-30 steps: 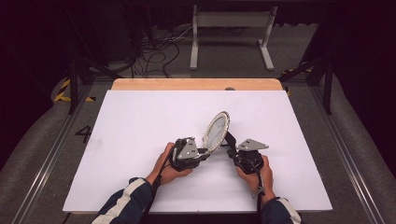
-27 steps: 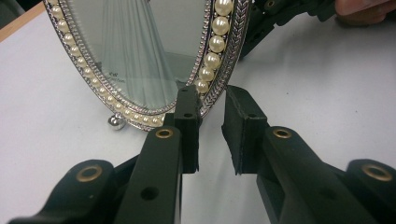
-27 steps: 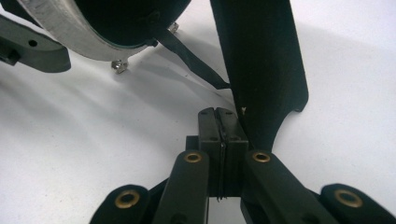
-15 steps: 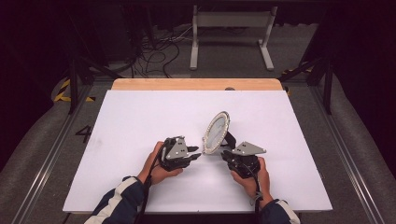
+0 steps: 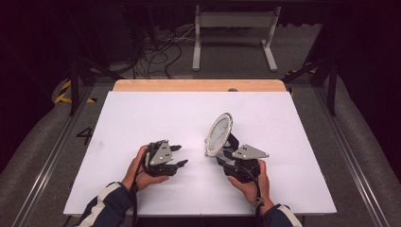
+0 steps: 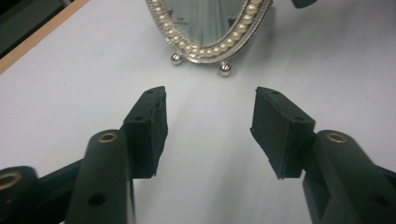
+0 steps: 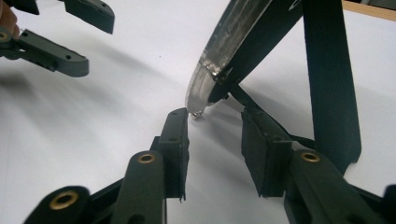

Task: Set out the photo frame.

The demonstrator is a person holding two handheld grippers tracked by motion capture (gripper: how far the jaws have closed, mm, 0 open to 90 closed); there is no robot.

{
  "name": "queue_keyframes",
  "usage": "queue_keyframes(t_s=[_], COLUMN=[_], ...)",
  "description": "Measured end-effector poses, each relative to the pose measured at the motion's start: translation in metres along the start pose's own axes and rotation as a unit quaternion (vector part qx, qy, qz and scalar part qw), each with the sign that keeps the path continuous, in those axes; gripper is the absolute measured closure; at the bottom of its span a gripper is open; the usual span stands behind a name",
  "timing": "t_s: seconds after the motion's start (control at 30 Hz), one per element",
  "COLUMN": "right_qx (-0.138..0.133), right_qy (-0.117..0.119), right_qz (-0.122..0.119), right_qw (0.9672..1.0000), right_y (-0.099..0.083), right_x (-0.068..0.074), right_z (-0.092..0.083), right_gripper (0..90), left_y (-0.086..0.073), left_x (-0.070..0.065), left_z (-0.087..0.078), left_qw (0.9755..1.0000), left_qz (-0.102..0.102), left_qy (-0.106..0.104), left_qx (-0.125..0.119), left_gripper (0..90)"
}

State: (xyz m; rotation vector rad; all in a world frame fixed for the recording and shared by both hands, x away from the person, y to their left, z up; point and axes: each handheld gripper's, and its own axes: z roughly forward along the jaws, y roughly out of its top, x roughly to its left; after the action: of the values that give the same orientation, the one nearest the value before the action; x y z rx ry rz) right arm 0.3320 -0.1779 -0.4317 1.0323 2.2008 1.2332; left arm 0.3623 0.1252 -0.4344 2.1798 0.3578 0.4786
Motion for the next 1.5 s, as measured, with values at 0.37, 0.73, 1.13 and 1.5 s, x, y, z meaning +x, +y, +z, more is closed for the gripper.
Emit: queue_keyframes(t_s=[0.37,0.73,1.13,1.5], right_qx=[-0.006,-0.016,-0.036,-0.038], right_qy=[-0.007,-0.013,-0.022,-0.031], right_qz=[0.019,0.051,0.083,0.114], right_qw=[0.9998,0.9985,0.9956,0.9923], right_y=[0.007,0.013,0.018,0.018], right_x=[0.005,0.005,0.004,0.000], right_z=[0.009,0.022,0.032,0.040], right_gripper=[47.7,45.1,46.2,57.6], left_y=[-0.022,-0.039,-0.039,-0.040], left_x=[0.000,0.003,0.001,-0.002], left_z=[-0.015,-0.030,-0.029,-0.028], left_qw=[0.9991,0.9974,0.9972,0.9970], left_qz=[-0.027,-0.058,-0.057,-0.055], left_qy=[0.022,0.033,0.037,0.037], left_qx=[0.023,0.028,0.033,0.041], left_gripper=[21.0,14.9,13.3,13.3])
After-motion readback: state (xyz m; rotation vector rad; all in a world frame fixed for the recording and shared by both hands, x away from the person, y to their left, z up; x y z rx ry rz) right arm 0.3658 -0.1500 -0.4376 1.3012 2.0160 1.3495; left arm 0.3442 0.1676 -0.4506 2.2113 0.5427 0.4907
